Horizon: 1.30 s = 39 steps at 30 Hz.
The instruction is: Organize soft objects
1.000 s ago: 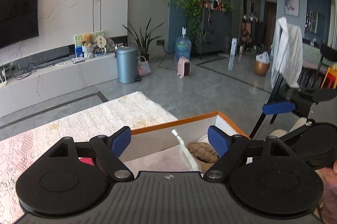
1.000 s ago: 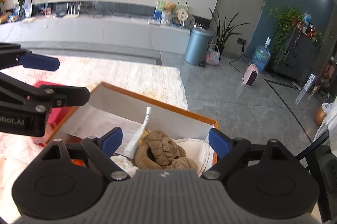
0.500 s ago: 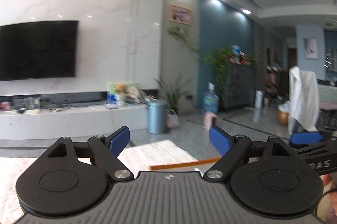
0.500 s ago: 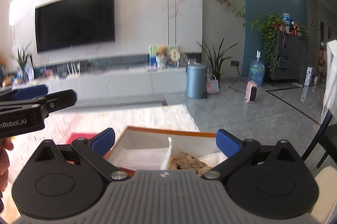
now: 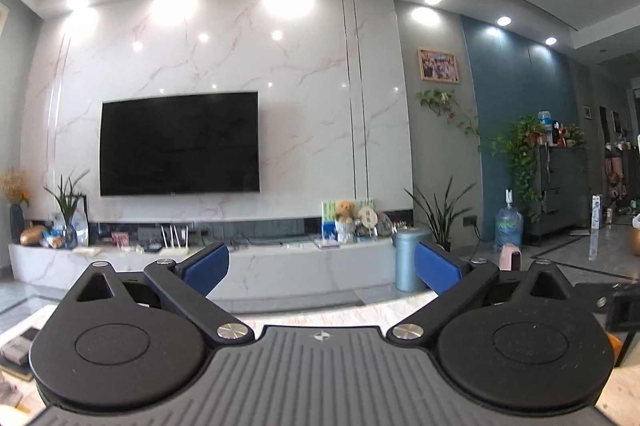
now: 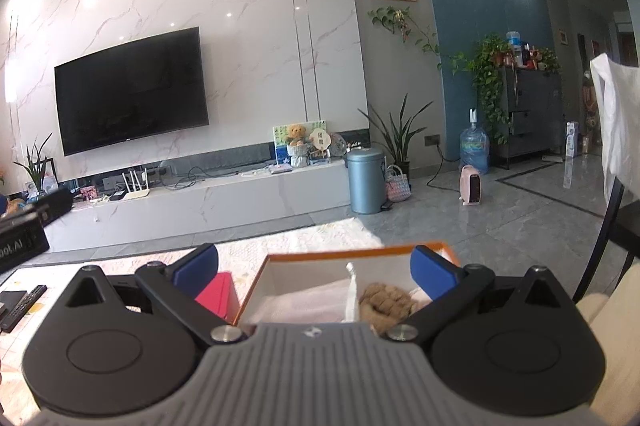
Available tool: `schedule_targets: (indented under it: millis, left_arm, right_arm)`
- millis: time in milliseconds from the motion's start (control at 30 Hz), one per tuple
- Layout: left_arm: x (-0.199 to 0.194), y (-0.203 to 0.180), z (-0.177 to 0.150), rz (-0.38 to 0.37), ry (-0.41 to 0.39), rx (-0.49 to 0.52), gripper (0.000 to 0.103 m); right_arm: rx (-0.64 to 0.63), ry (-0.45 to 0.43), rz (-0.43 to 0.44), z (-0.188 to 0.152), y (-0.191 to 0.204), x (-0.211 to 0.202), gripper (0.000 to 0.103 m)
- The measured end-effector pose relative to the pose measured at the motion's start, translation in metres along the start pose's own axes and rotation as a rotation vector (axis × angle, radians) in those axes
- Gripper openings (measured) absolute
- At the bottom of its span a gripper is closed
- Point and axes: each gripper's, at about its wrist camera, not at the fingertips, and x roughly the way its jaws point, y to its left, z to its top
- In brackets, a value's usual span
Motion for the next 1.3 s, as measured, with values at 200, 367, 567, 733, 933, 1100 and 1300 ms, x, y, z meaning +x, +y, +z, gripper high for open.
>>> schedule_targets:
  millis: [200,367,567,733,933,1100,1300]
  left_arm:
    - [0.003,0.015,-0.016,-0.028,0.129,-0.049,0.103]
    - [0.007,0.024,-0.032,-0.022,0.235,-0.07,0.103]
    - [0.004,0.026,-0.053,-0.014,0.306,-0.054,0.103]
    - [0.007,0.026,-0.06,-0.009,0.35,-0.064,0.103]
    - [0.012,0.024,-0.07,0.026,0.424,-0.065,0.103]
    - [0.012,0.022,-0.074,0.021,0.465,-0.058,0.103]
    - [0.012,0.023,-0.078,0.019,0.483,-0.063,0.103]
  right_arm:
    - [-0.043,-0.005,-0.002,-0.026,0.012,0.0,0.1]
    - [-0.091,-0.005,0.002,-0.044,0.019,0.006,0.1]
    - [-0.064,0.041,0.006,-0.054,0.016,0.019,0.1]
    - [-0.032,0.099,0.001,-0.062,0.012,0.029,0.1]
    - [-0.029,0.139,-0.002,-0.066,0.012,0.038,0.1]
    - [-0.009,0.188,-0.017,-0.067,0.009,0.047,0.1]
    - [-0.021,0.184,-0.023,-0.068,0.01,0.048,0.1]
